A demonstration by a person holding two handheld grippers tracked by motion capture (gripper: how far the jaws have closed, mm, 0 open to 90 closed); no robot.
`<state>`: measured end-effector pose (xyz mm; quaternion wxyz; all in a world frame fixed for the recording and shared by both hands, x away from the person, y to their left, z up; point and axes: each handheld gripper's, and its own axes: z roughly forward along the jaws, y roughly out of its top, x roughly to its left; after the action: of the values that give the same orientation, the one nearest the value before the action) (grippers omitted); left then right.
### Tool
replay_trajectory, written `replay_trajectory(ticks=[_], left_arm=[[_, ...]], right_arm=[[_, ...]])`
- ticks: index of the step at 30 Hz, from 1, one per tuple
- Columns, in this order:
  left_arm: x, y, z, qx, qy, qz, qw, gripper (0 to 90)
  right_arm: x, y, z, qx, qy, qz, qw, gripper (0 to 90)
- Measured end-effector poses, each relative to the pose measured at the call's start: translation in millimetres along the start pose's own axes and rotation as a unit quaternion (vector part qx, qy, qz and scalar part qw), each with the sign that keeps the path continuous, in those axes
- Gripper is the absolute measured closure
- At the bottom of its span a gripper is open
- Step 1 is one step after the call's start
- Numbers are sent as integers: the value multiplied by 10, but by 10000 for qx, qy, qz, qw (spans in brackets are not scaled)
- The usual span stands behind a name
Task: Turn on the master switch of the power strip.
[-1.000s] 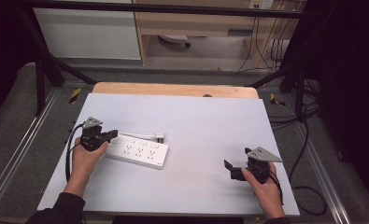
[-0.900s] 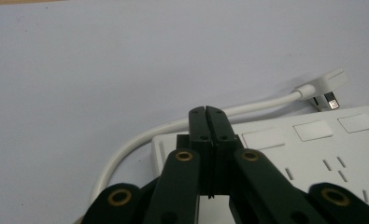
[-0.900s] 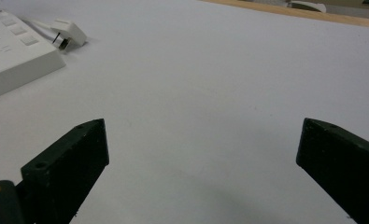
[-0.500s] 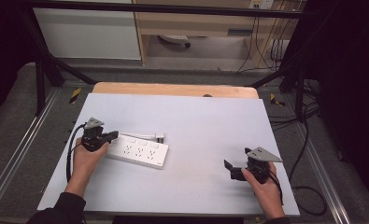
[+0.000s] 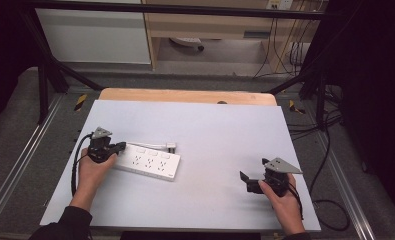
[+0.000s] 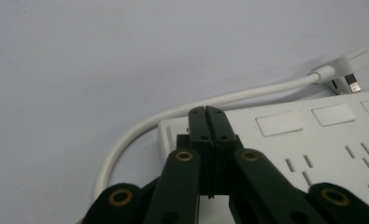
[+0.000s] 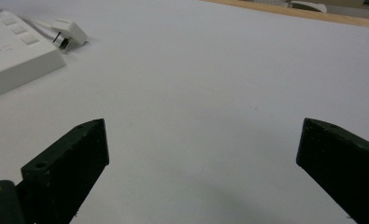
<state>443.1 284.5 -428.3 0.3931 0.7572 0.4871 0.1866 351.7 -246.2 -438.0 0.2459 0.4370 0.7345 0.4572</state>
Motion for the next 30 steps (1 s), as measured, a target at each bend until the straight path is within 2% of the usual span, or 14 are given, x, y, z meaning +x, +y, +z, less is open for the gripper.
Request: replay_trajectory(ticks=[30], left_arm=[[-1, -15, 18, 44, 52, 50, 10000, 900]], right_arm=[[2, -2, 2, 12, 0, -20, 10000, 28]])
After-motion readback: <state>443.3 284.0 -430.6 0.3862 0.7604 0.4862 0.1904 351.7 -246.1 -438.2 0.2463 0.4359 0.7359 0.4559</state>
